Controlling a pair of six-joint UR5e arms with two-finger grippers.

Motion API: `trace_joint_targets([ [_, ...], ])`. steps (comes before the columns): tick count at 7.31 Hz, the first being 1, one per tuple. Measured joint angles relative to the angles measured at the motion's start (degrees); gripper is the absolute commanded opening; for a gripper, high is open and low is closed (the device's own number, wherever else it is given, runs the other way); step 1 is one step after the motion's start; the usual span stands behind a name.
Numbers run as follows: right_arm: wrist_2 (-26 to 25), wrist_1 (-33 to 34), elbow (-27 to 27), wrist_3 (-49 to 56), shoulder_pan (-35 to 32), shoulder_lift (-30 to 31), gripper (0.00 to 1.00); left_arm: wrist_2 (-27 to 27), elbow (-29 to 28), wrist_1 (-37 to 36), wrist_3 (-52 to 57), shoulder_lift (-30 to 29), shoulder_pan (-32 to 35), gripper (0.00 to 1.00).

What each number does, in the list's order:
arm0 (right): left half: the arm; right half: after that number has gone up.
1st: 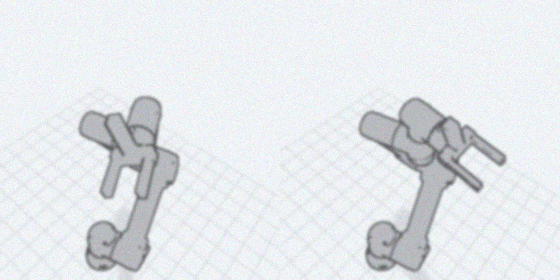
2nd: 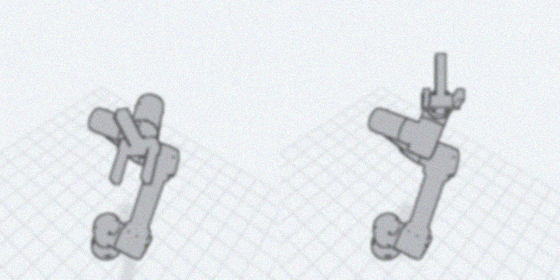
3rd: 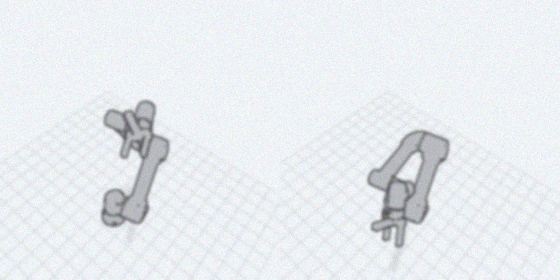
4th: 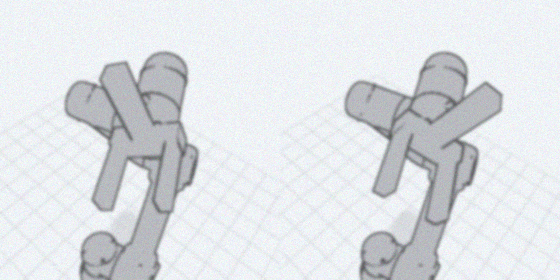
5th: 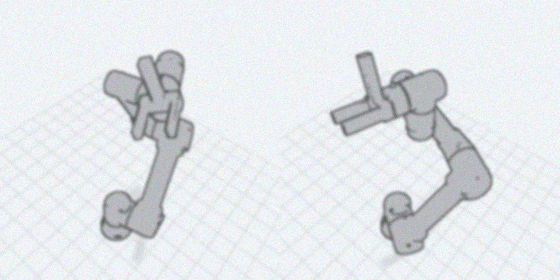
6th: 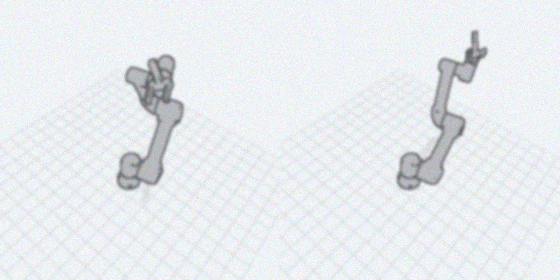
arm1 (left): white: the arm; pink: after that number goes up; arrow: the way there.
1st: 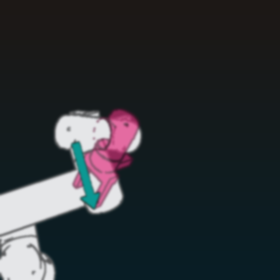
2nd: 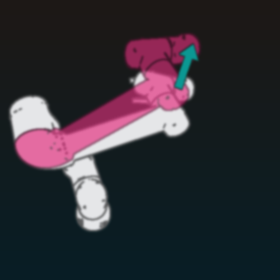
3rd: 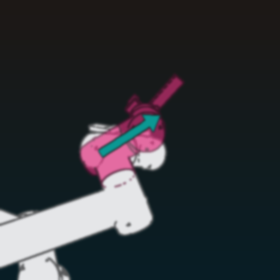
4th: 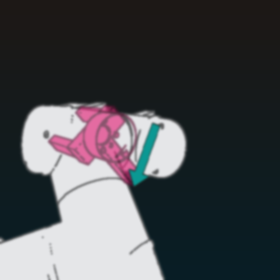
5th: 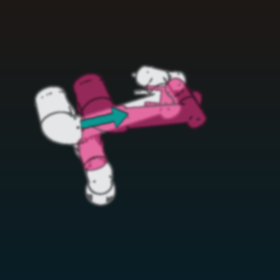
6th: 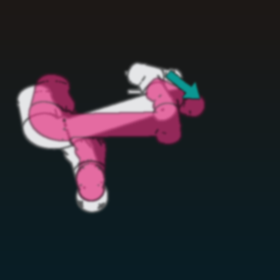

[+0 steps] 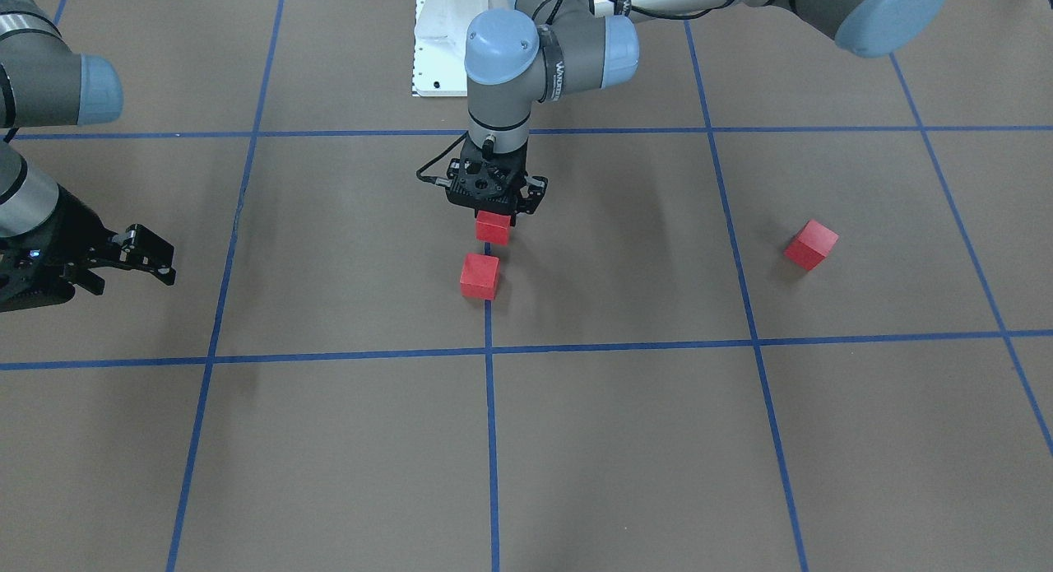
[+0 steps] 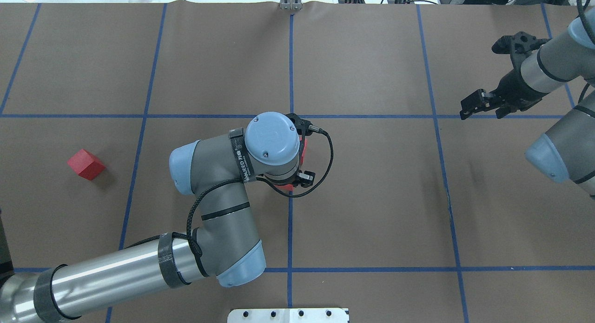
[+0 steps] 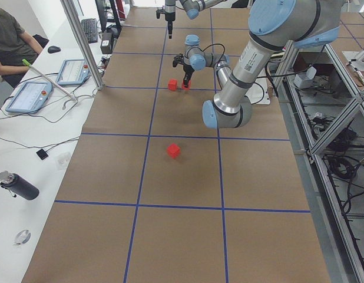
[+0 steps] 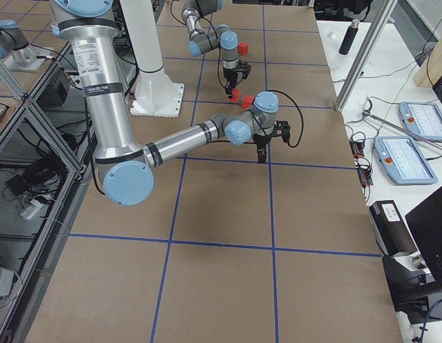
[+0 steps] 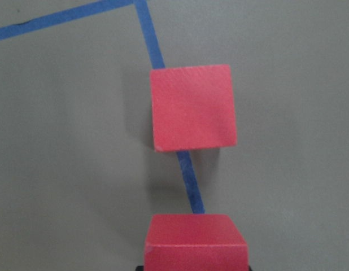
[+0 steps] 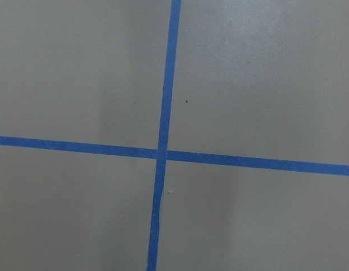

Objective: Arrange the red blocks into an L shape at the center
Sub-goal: 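Carry the cube with the left gripper to just nearer the robot than the center cube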

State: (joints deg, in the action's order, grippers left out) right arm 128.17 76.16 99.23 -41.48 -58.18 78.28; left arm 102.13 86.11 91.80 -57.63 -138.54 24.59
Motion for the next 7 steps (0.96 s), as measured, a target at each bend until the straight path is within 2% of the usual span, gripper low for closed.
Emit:
trace_joint_targets([
  [4, 0.0, 0.0, -0.1, 0.0, 0.1, -0.1, 0.99, 0.1, -5.4, 1.0, -2.7, -3.3, 0.5, 0.00],
  [7, 0.0, 0.0, -0.2, 0.0, 0.4, -0.1, 0.99, 0.1, -6.9, 2.6, -4.0, -3.6, 1.2, 0.00],
])
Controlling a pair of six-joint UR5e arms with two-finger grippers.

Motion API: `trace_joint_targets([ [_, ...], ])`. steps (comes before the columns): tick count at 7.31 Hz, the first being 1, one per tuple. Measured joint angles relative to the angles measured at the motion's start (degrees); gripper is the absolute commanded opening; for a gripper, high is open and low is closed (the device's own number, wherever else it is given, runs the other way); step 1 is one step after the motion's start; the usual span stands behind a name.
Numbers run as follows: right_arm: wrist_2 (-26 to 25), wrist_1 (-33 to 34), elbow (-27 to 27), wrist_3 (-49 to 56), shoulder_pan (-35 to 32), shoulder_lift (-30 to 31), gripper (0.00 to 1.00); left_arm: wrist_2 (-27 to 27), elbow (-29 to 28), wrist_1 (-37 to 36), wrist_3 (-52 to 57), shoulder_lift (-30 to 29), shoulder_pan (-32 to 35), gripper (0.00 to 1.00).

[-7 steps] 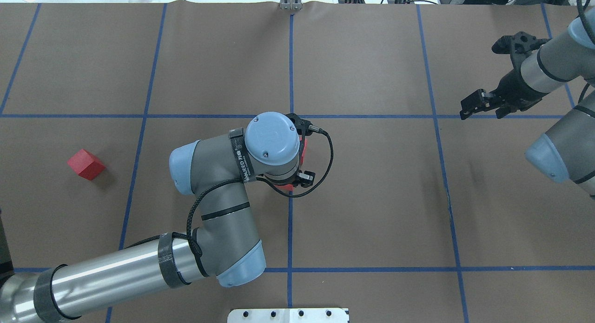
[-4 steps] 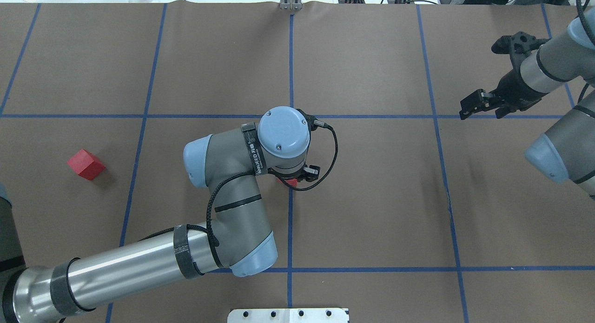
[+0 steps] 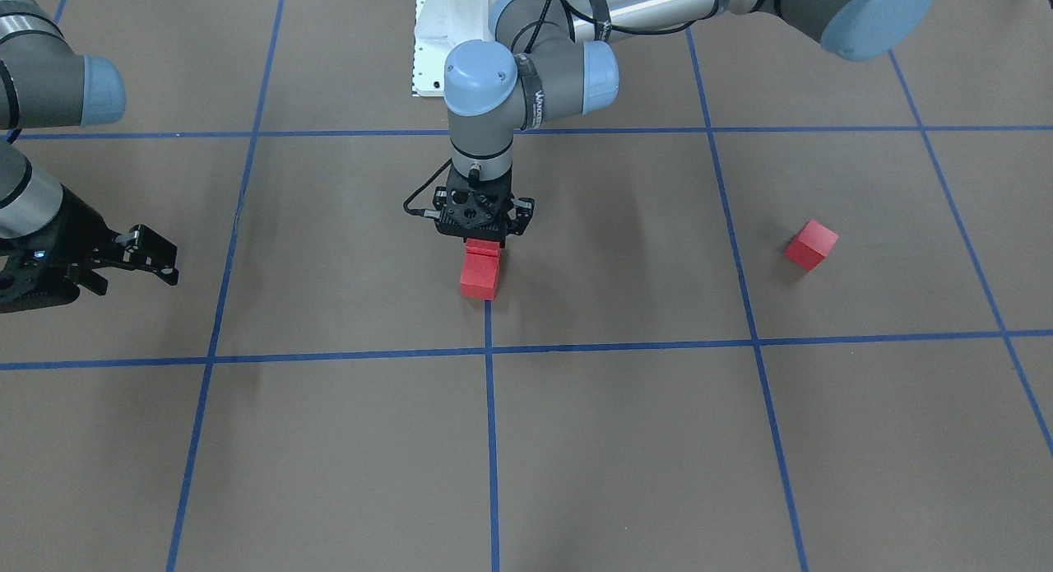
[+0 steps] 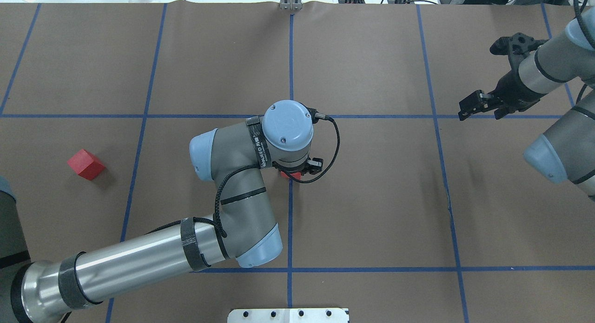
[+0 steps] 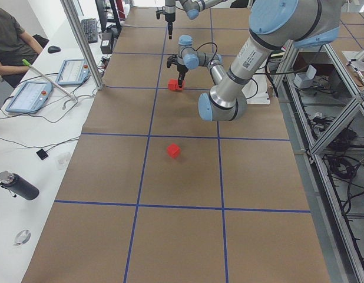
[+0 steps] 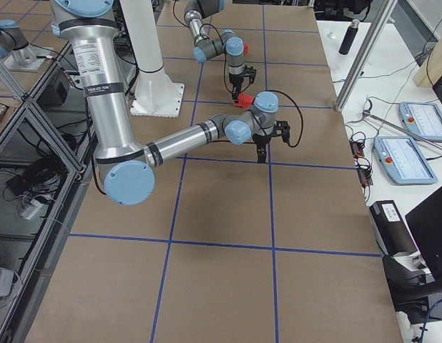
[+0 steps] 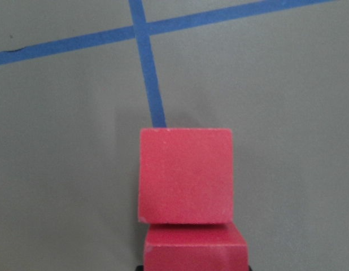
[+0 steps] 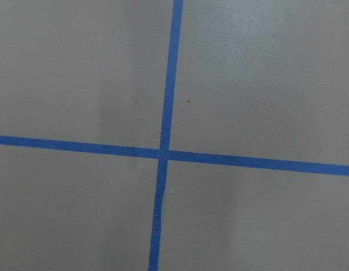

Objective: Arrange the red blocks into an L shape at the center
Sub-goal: 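Carry the cube with the left gripper to just nearer the robot than the center cube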

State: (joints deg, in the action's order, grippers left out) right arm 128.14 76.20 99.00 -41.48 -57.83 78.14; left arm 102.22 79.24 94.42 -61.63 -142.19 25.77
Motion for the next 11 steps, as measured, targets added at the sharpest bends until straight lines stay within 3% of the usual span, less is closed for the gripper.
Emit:
trace_joint_targets([
  [11, 0.0, -0.1, -0.1, 0.0, 0.2, 0.0, 0.99, -0.1, -1.4, 2.3, -3.2, 0.0, 0.4, 0.00],
])
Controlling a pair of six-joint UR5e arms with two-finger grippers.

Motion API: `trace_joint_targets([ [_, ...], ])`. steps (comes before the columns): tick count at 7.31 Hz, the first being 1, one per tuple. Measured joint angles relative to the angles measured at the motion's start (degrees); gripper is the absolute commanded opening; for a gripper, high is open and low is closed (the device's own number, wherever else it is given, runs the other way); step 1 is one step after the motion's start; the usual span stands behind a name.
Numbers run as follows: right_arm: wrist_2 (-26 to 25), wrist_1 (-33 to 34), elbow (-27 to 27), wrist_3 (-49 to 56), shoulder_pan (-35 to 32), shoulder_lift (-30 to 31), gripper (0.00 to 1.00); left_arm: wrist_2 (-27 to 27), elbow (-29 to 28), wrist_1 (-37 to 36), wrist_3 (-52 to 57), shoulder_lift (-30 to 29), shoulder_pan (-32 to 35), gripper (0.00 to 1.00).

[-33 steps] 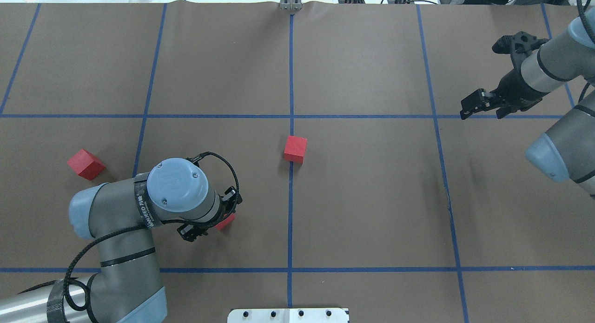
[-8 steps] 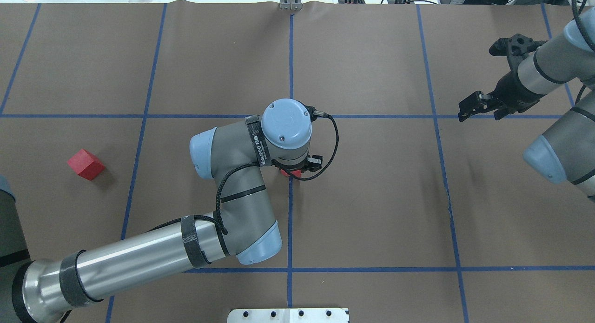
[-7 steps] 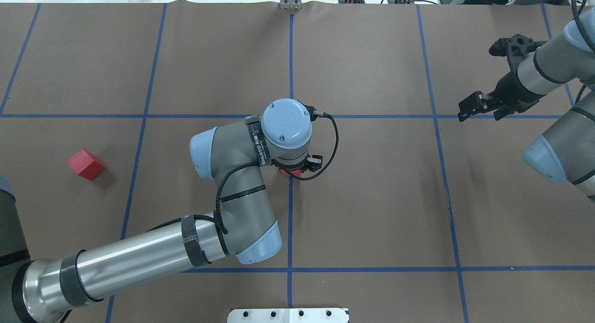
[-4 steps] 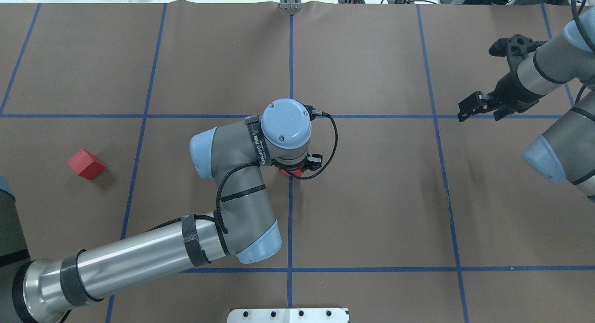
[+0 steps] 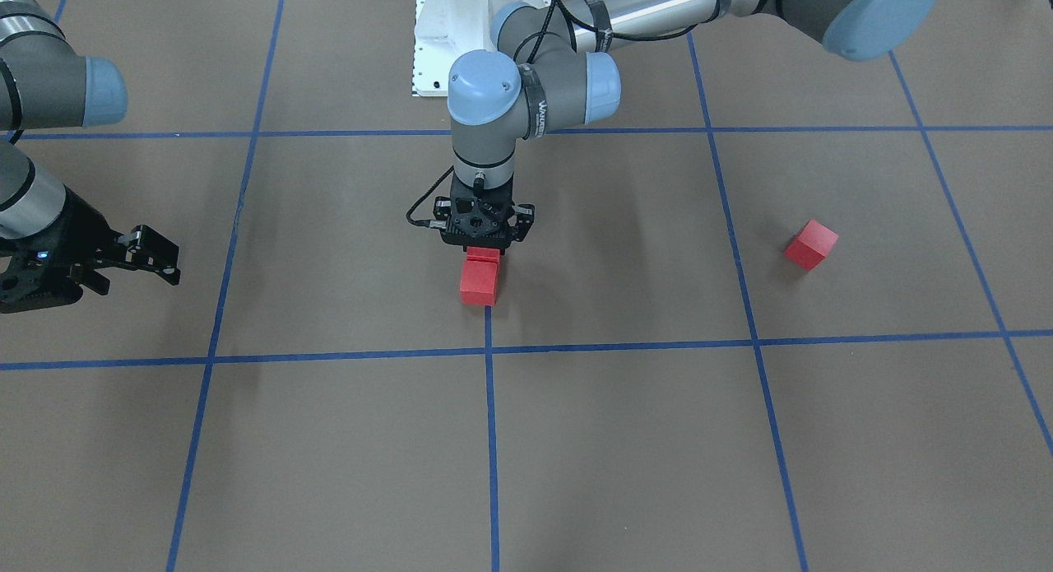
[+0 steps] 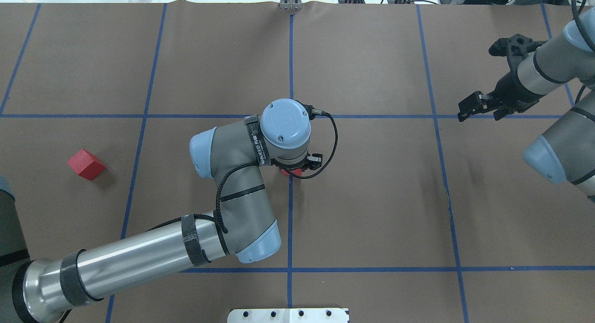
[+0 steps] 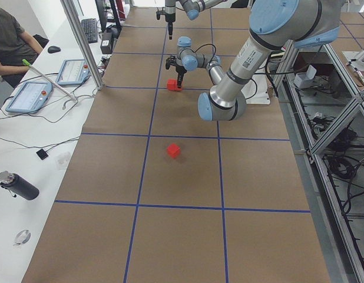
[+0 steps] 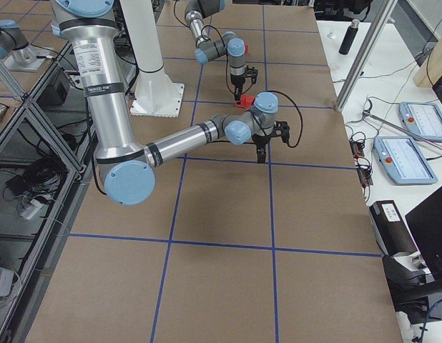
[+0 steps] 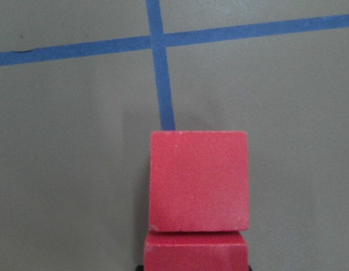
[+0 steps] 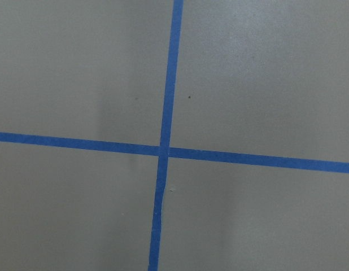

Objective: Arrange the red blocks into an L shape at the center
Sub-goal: 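Carry the cube with the left gripper to just nearer the robot than the center cube, then set the cube down against the center cube, open the left gripper and lift away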

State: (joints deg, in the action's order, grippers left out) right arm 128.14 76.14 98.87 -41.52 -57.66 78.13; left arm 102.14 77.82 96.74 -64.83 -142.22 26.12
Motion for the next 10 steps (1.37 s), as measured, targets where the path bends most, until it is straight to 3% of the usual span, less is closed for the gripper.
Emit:
trace_joint_targets([
  [8, 0.0, 0.0, 0.2, -0.1, 0.0, 0.0, 0.99, 0.0, -0.4, 0.6, 0.2, 0.0, 0.1, 0.00],
  [9, 0.0, 0.0, 0.2, -0.1, 0.0, 0.0, 0.99, 0.0, -0.4, 0.6, 0.2, 0.0, 0.1, 0.09],
  [10, 0.0, 0.0, 0.2, -0.2, 0.0, 0.0, 0.99, 0.0, -0.5, 0.7, 0.2, 0.0, 0.1, 0.25],
])
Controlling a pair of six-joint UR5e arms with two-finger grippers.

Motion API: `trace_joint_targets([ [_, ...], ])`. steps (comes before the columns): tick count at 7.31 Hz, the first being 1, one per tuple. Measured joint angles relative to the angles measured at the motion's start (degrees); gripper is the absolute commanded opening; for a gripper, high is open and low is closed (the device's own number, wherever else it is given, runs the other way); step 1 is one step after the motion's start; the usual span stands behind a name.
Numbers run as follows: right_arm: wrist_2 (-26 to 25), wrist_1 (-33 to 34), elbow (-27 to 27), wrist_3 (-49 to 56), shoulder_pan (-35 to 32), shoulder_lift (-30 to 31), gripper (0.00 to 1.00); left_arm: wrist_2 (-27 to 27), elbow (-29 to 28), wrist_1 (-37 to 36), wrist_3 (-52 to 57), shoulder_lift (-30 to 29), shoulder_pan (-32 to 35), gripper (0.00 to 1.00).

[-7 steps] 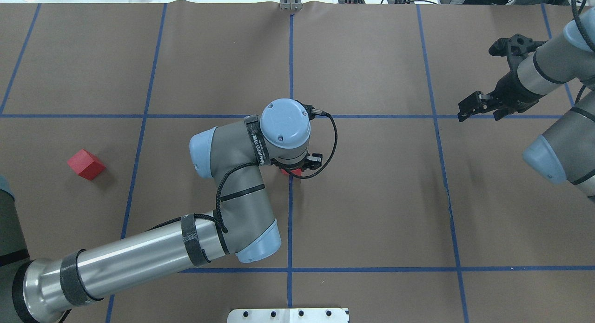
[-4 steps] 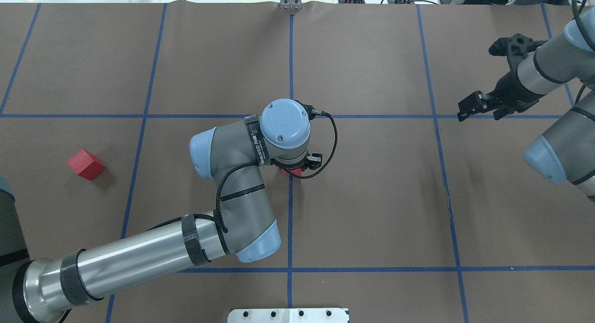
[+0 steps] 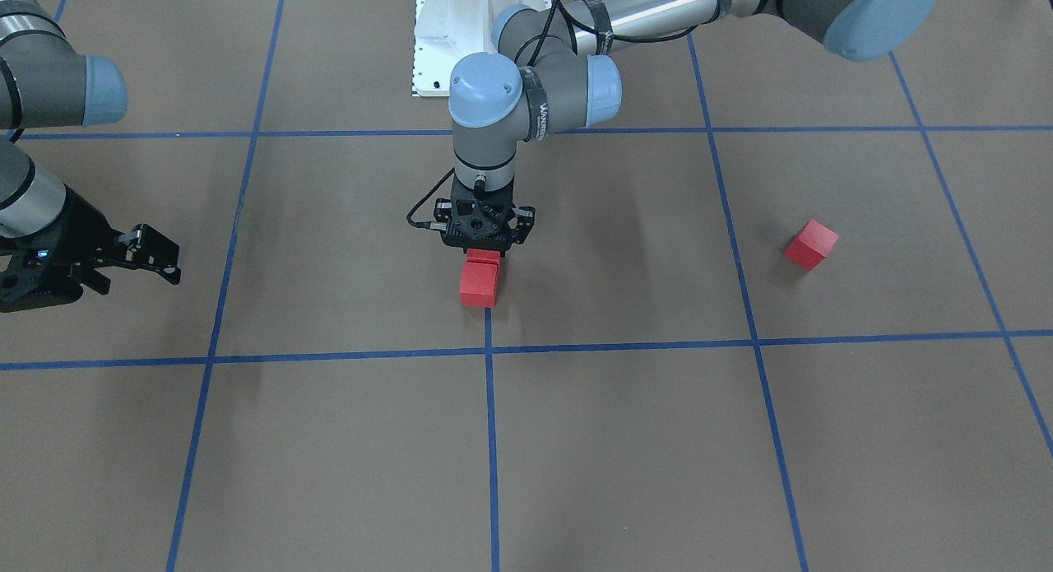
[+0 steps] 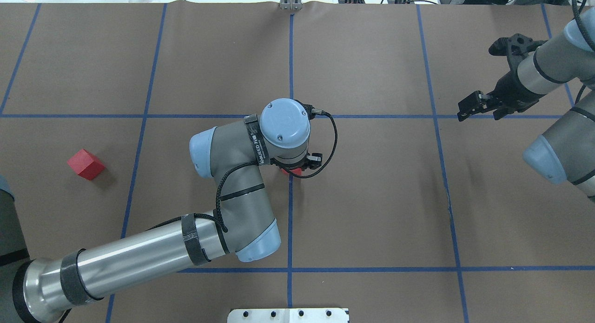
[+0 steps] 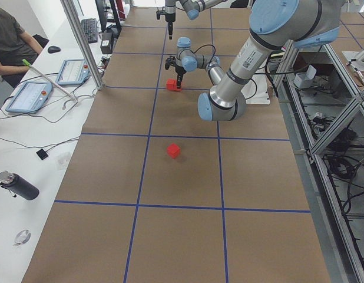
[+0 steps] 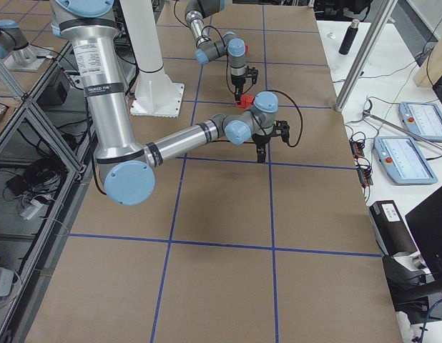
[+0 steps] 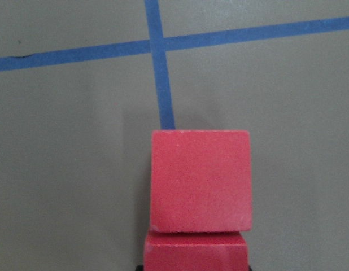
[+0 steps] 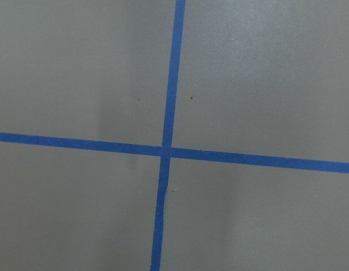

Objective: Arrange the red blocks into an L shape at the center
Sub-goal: 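Set the cube down against the center cube, open the left gripper and lift away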

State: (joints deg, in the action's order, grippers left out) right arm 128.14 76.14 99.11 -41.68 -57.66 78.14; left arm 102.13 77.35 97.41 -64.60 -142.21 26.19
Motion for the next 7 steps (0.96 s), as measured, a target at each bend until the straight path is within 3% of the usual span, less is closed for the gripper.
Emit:
trace_joint_targets([
  [2, 0.0, 0.0, 0.1, -0.1, 0.0, 0.0, 0.99, 0.0, -0.2, 0.1, -0.1, 0.0, 0.0, 0.88],
  [3, 0.0, 0.0, 0.1, -0.1, 0.0, 0.0, 0.99, 0.0, -0.3, 0.3, -0.1, 0.0, 0.0, 0.99],
  [7, 0.0, 0.0, 0.2, -0.2, 0.0, 0.0, 0.99, 0.0, -1.2, 3.3, -0.2, -0.1, 0.0, 1.00],
])
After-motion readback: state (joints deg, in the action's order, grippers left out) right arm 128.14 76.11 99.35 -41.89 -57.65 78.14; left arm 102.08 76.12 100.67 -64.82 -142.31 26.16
